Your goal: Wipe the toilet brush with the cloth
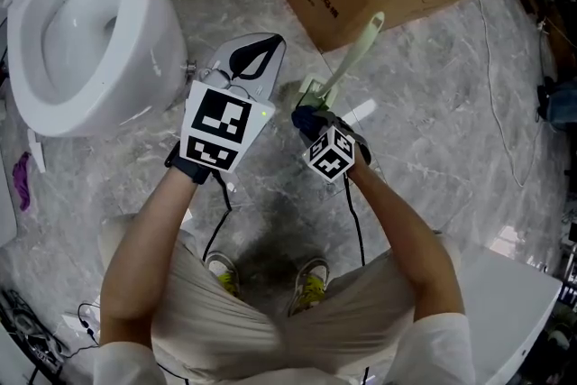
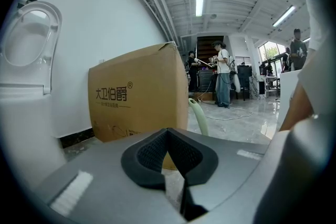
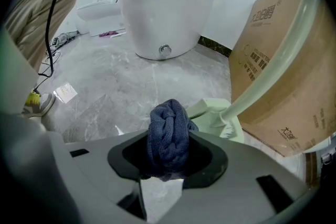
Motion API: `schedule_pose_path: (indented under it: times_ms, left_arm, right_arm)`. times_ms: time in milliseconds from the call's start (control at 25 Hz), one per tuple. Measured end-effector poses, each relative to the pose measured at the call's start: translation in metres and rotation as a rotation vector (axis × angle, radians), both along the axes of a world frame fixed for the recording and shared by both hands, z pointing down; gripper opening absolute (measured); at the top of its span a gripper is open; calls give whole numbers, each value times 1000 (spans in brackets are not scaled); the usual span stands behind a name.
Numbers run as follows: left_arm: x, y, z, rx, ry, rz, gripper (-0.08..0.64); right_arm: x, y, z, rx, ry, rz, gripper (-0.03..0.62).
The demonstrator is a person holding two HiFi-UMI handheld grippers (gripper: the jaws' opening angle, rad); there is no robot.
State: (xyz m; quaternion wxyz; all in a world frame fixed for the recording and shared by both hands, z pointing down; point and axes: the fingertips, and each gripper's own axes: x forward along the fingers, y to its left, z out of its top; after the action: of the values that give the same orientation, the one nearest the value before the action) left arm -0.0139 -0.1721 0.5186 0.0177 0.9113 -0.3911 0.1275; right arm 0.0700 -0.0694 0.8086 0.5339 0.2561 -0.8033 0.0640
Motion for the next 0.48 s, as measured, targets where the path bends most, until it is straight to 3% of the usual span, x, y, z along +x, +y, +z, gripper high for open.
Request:
schedule_pose_path:
  times_ms: [480]
  left_arm:
    - [0,2,4,-2,-19,11,0]
  right_arm:
    - [-6,12,5,-52,1,-24,164]
